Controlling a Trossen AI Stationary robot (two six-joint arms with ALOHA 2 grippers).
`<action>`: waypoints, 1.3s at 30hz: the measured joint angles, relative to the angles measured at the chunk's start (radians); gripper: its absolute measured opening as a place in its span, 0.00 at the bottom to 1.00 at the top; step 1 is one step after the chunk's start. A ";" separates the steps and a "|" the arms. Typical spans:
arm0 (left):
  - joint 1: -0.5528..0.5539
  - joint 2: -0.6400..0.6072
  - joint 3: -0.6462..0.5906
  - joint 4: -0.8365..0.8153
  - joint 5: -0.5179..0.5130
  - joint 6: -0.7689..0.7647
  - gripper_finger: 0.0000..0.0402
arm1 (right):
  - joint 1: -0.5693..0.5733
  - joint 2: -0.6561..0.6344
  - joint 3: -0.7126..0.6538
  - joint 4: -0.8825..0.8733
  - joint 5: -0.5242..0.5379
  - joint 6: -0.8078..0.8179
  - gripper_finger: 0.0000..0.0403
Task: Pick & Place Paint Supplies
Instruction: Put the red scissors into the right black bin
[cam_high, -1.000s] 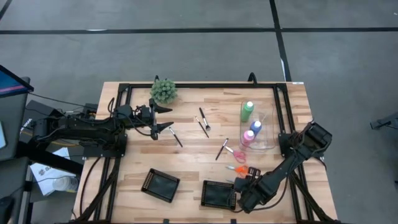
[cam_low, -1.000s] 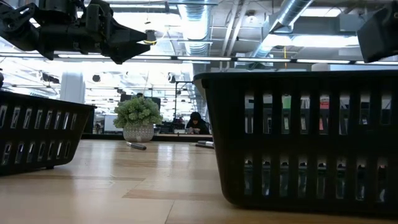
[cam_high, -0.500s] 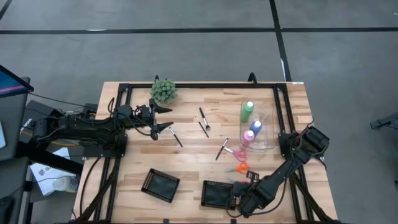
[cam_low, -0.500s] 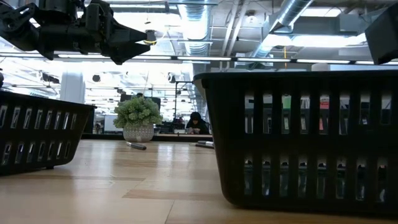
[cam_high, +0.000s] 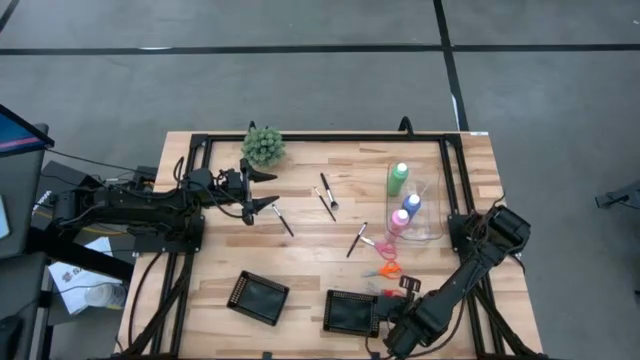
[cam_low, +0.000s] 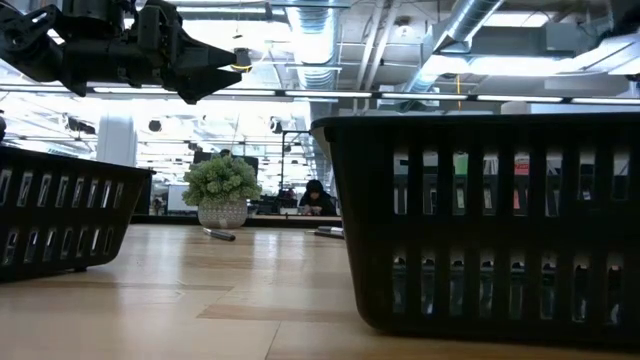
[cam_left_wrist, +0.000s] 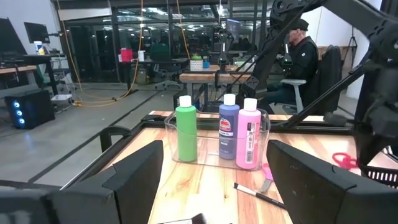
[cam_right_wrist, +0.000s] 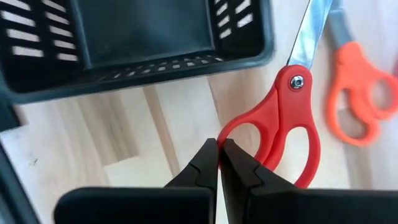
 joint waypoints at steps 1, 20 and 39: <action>0.000 0.000 0.000 0.000 0.000 -0.001 0.70 | 0.001 0.000 0.019 -0.029 0.001 0.002 0.00; 0.000 0.000 0.000 -0.006 0.000 -0.001 0.70 | -0.073 0.002 0.279 0.016 0.043 -0.274 0.00; 0.000 0.000 0.000 0.001 0.000 -0.001 0.70 | -0.154 0.153 0.277 0.103 -0.210 -0.404 0.00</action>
